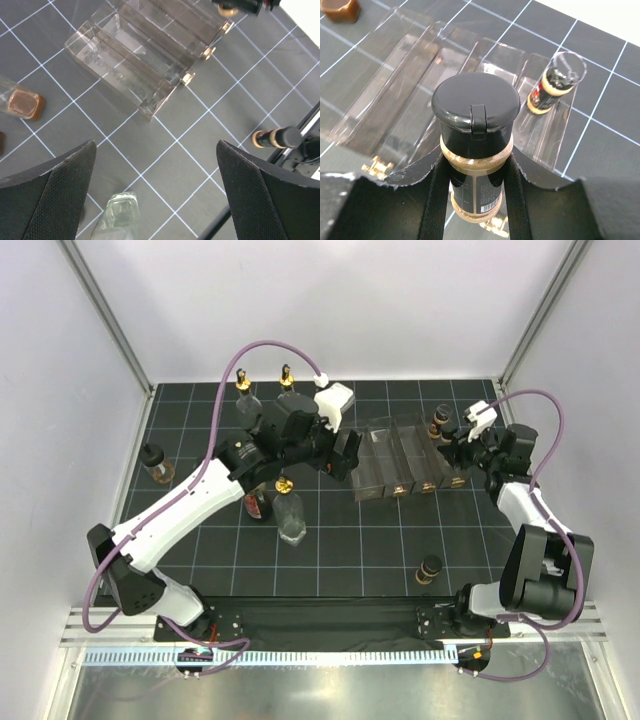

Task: Organize the condiment bottles
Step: Pick up the bottle from the center of the board.

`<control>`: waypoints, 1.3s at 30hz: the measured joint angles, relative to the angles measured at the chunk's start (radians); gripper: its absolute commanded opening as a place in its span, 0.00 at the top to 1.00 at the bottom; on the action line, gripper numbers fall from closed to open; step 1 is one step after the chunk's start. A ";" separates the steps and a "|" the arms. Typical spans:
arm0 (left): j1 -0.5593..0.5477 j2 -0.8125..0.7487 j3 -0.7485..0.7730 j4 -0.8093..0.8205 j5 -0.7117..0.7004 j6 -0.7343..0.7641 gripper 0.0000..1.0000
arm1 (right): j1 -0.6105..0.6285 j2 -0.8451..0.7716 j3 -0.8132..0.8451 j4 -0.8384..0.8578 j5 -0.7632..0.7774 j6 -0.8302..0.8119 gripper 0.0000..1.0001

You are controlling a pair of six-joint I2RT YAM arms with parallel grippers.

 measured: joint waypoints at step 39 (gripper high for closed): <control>0.016 -0.060 -0.147 0.129 0.054 0.056 0.00 | 0.019 0.403 0.311 0.145 0.136 0.185 0.71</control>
